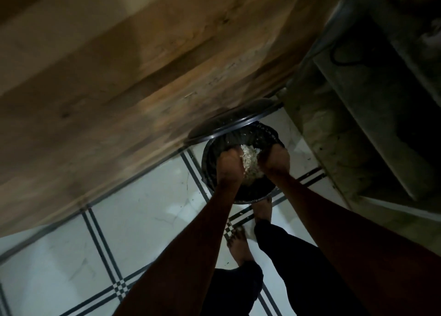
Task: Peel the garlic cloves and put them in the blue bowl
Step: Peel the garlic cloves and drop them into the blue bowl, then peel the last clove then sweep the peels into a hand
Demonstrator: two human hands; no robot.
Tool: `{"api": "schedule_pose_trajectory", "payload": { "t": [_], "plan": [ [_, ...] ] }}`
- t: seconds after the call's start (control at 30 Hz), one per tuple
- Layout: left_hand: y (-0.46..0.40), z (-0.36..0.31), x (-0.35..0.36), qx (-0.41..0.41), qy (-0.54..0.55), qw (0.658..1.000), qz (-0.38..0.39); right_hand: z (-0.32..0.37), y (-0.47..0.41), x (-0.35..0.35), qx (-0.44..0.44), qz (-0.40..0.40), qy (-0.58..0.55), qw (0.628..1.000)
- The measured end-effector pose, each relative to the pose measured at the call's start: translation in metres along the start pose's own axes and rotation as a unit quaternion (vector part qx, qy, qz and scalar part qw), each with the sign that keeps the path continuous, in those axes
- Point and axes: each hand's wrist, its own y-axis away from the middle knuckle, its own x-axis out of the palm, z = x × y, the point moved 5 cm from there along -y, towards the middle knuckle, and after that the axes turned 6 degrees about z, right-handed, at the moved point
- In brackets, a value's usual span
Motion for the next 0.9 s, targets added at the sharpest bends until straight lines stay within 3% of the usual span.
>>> {"api": "schedule_pose_trajectory", "payload": {
  "t": [0.07,0.17,0.27,0.5,0.67,0.9],
  "plan": [
    [0.014,-0.006,-0.017,-0.005,0.022,1.000,-0.012,0.012,0.019,-0.021,-0.050,-0.030,0.010,0.998],
    [0.052,-0.028,-0.056,-0.003,0.052,0.997,-0.058,0.022,0.050,-0.053,-0.049,0.062,-0.010,0.997],
    [0.106,-0.060,-0.103,0.014,0.131,0.987,-0.090,0.022,0.090,-0.103,-0.063,0.100,-0.039,0.992],
    [0.245,-0.186,-0.200,0.130,0.210,0.965,-0.087,-0.002,0.233,-0.285,-0.101,0.058,-0.160,0.980],
    [0.324,-0.301,-0.213,0.208,0.274,0.939,-0.029,-0.052,0.332,-0.424,-0.088,-0.057,-0.216,0.971],
    [0.453,-0.486,-0.135,0.343,0.275,0.893,0.091,-0.222,0.438,-0.558,-0.045,-0.205,-0.350,0.913]
  ]
}}
